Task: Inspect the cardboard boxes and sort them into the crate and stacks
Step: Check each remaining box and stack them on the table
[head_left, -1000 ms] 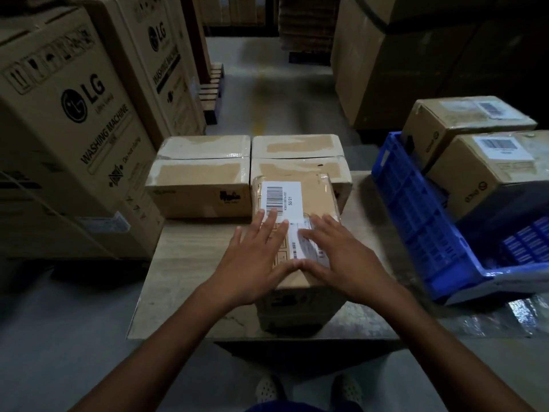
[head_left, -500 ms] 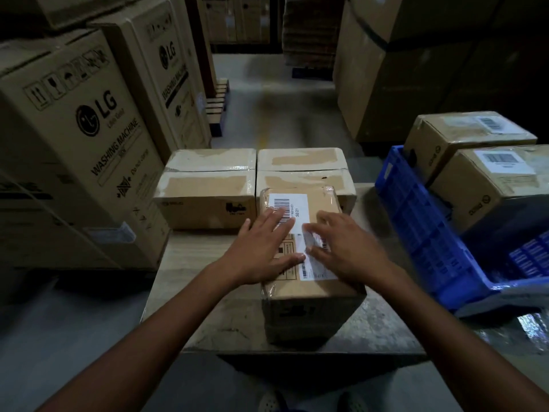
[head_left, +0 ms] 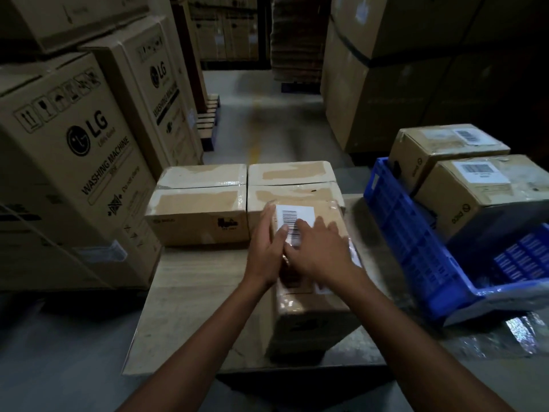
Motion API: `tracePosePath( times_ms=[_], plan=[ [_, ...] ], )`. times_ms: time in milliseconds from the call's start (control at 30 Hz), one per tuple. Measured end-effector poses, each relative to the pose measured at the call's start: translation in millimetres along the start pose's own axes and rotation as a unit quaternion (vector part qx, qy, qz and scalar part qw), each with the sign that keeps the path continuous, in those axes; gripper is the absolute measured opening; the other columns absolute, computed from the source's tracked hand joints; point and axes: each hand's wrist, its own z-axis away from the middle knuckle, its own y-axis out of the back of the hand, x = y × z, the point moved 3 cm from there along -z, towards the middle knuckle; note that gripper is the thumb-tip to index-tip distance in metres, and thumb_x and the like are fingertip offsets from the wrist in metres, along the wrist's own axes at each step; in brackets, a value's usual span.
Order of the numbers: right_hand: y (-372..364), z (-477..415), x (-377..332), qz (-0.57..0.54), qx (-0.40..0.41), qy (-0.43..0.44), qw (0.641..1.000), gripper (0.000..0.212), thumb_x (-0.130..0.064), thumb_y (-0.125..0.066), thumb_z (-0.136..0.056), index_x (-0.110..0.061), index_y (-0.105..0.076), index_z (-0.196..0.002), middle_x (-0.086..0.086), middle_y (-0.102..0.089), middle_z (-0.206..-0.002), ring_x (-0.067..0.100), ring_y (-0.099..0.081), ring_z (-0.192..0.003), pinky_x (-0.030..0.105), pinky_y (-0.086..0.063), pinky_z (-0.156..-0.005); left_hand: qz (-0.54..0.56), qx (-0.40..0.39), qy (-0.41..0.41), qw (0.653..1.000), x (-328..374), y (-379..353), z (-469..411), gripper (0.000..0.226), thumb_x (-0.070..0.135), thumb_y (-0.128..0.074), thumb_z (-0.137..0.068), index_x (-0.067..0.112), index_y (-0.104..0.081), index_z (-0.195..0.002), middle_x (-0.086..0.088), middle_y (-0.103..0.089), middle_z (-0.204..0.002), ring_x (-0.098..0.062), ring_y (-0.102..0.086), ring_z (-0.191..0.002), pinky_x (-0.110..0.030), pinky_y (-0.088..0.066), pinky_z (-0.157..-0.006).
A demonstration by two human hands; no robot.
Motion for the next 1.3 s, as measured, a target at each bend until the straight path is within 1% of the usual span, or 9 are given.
tracePosePath(
  times_ms=[133, 267, 367, 500, 667, 867, 1067, 1167, 1300],
  plan=[
    [6.0, -6.6, 45.7, -0.087, -0.018, -0.069, 0.994, 0.105, -0.091, -0.036, -0.079, -0.037, 0.003, -0.161, 0.017, 0.006, -0.169, 0.046, 0.003, -0.153, 0.072, -0.002, -0.116, 0.127, 0.038, 0.024, 0.991, 11.8, -30.9, -5.4, 0.038, 0.039, -0.048, -0.1, 0.02, -0.052, -0.133, 0.005, -0.062, -0.128, -0.001, -0.061, -0.116, -0.024, -0.051, -0.094],
    [6.3, -17.2, 106.8, -0.173, 0.013, -0.075, 0.982, 0.104, -0.089, -0.044, -0.071, -0.044, -0.008, -0.158, 0.012, -0.015, -0.167, 0.042, -0.023, -0.149, 0.071, -0.022, -0.115, -0.104, 0.031, 0.097, 0.989, -40.2, -48.3, -6.2, 0.052, 0.055, -0.044, -0.09, 0.024, -0.054, -0.13, 0.001, -0.061, -0.128, -0.02, -0.058, -0.118, -0.042, -0.05, -0.095],
    [14.0, -11.4, 138.7, -0.256, 0.035, -0.073, 0.963, 0.091, -0.075, -0.054, -0.082, -0.04, -0.019, -0.158, 0.007, -0.031, -0.162, 0.033, -0.038, -0.141, 0.056, -0.035, -0.112, -0.306, -0.014, 0.213, 0.928, -100.1, -48.4, 7.1, 0.055, 0.061, -0.029, -0.093, 0.022, -0.052, -0.124, -0.009, -0.052, -0.136, -0.03, -0.047, -0.123, -0.043, -0.04, -0.097],
    [14.5, -5.2, 176.9, -0.362, 0.069, -0.053, 0.928, 0.079, -0.053, -0.066, -0.09, -0.033, -0.029, -0.157, 0.001, -0.045, -0.151, 0.023, -0.049, -0.131, 0.046, -0.043, -0.106, -0.182, 0.042, 0.332, 0.925, -130.0, -39.6, 25.6, 0.055, 0.056, -0.033, -0.1, 0.021, -0.043, -0.141, -0.01, -0.051, -0.139, -0.032, -0.05, -0.122, -0.049, -0.043, -0.103],
    [1.3, -3.3, 210.8, -0.469, 0.056, -0.086, 0.877, 0.052, -0.039, -0.068, -0.093, -0.022, -0.043, -0.134, 0.008, -0.053, -0.136, 0.02, -0.06, -0.109, 0.046, -0.051, -0.093, -0.162, 0.116, 0.251, 0.947, -83.5, -39.9, 30.3, 0.048, 0.04, -0.052, -0.1, 0.026, -0.046, -0.145, -0.003, -0.056, -0.138, -0.028, -0.054, -0.121, -0.041, -0.045, -0.096],
    [-4.2, -2.2, 188.2, -0.582, 0.068, -0.069, 0.807, 0.038, -0.034, -0.065, -0.096, -0.014, -0.049, -0.125, 0.01, -0.06, -0.117, 0.025, -0.064, -0.1, 0.038, -0.052, -0.074, -0.277, 0.198, 0.158, 0.927, -4.2, 18.5, 29.9, 0.041, 0.042, -0.056, -0.096, 0.027, -0.058, -0.134, -0.002, -0.062, -0.13, -0.025, -0.058, -0.113, -0.039, -0.048, -0.09],
    [18.4, -16.5, 110.2, -0.675, -0.033, 0.097, 0.731, 0.064, -0.046, -0.069, -0.077, -0.028, -0.052, -0.136, 0.0, -0.065, -0.129, 0.021, -0.064, -0.116, 0.045, -0.052, -0.097, -0.309, 0.243, 0.116, 0.912, 66.3, 106.9, 8.7, 0.047, 0.039, -0.055, -0.096, 0.023, -0.055, -0.14, -0.007, -0.059, -0.136, -0.028, -0.056, -0.118, -0.048, -0.047, -0.101],
    [34.4, -36.0, 61.3, -0.67, -0.031, 0.148, 0.727, 0.064, -0.034, -0.065, -0.078, -0.023, -0.052, -0.14, -0.002, -0.069, -0.127, 0.017, -0.065, -0.116, 0.04, -0.052, -0.099, -0.326, 0.255, 0.093, 0.906, 89.3, 139.9, -11.4, 0.047, 0.033, -0.056, -0.097, 0.023, -0.051, -0.143, -0.001, -0.054, -0.128, -0.024, -0.054, -0.111, -0.042, -0.046, -0.093],
    [43.5, -84.0, 3.2, -0.67, -0.01, 0.137, 0.729, 0.068, -0.045, -0.07, -0.077, -0.014, -0.057, -0.136, 0.007, -0.069, -0.127, 0.026, -0.063, -0.118, 0.049, -0.049, -0.105, -0.361, 0.238, 0.076, 0.899, 97.2, 189.1, -51.2, 0.043, 0.034, -0.059, -0.092, 0.025, -0.057, -0.134, -0.007, -0.059, -0.13, -0.024, -0.057, -0.107, -0.04, -0.049, -0.088]
  ],
)
